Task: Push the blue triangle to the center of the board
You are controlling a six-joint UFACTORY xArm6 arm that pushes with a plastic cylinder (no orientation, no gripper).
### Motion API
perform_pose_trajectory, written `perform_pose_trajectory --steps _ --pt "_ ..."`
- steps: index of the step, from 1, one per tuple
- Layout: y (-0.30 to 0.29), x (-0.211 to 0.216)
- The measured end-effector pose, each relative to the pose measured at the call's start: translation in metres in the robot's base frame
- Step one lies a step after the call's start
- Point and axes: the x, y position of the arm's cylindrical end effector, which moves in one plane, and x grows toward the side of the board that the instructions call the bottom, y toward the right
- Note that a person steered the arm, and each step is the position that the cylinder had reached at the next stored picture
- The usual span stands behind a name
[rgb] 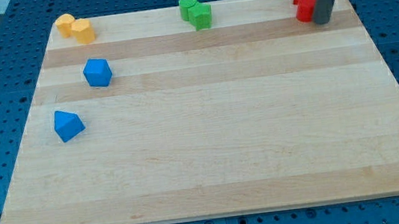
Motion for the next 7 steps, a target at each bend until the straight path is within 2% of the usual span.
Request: perform_pose_trajectory --steps 3,4,6,7 --pt "-0.03 -0.015" --pt "-0.044 0.01" --pt "-0.175 0.125" --pt "-0.258 0.213"
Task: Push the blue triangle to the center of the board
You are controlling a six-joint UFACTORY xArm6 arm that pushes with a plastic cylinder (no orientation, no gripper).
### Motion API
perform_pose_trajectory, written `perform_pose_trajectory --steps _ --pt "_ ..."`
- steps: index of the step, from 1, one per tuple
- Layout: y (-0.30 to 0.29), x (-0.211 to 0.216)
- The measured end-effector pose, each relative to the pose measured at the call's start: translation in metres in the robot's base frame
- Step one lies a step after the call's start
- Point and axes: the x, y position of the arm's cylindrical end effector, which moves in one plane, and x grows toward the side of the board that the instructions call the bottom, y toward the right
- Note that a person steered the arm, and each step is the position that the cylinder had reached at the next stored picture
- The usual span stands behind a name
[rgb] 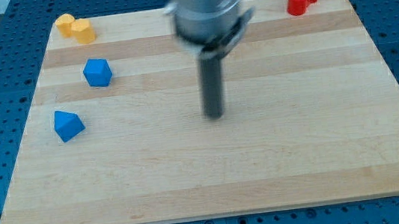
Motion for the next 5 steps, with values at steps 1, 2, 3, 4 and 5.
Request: perform_pose_trajectory --steps 1,2,3,4,5 --pt "-0.106 0.04" --pt "-0.197 0.036" --pt "-0.254 0.006" --pt "-0.269 -0.022" --pt "-0.23 -0.022"
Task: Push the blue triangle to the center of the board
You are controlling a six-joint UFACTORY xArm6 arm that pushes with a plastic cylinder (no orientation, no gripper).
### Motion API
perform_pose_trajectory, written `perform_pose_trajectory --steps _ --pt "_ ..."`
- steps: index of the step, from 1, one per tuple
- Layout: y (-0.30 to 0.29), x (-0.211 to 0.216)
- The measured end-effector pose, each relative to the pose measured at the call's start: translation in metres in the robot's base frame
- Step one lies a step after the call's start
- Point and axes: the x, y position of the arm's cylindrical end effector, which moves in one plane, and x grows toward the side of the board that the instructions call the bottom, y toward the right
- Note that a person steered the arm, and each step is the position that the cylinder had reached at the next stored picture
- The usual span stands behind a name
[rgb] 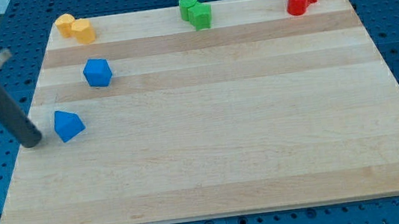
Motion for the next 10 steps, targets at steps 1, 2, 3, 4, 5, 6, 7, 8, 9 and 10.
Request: perform_pose_trajectory --steps 1,2,3,4,5,6,7,8,9,10 --pt "0.038 -0.003" --pt "0.042 -0.014" --pt "0.042 -0.025" --pt "0.05 -0.038" --pt "0.072 -0.045" --pt "0.101 -0.045" --pt "0.128 -0.045" --pt "0.157 -0.045" --pt "0.177 -0.045" --pt "0.151 -0.052"
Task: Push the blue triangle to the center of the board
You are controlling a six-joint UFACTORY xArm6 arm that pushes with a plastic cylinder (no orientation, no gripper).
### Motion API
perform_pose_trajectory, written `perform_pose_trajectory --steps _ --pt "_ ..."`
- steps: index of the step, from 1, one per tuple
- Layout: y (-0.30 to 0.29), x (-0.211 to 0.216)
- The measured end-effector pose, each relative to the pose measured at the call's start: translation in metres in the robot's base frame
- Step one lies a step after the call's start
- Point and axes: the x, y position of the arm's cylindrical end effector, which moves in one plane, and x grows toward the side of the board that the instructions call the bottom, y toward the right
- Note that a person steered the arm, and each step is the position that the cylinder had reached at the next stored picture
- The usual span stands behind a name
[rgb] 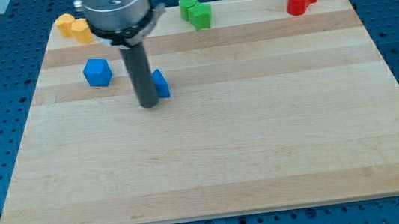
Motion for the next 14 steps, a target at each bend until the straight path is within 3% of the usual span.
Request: perform_pose_trajectory --steps 2,7,9,10,14 --pt "-0.052 -0.048" --pt "0.094 -0.011" --pt "-0.017 0.007" --pt "-0.011 0.047" --pt "0.107 0.029"
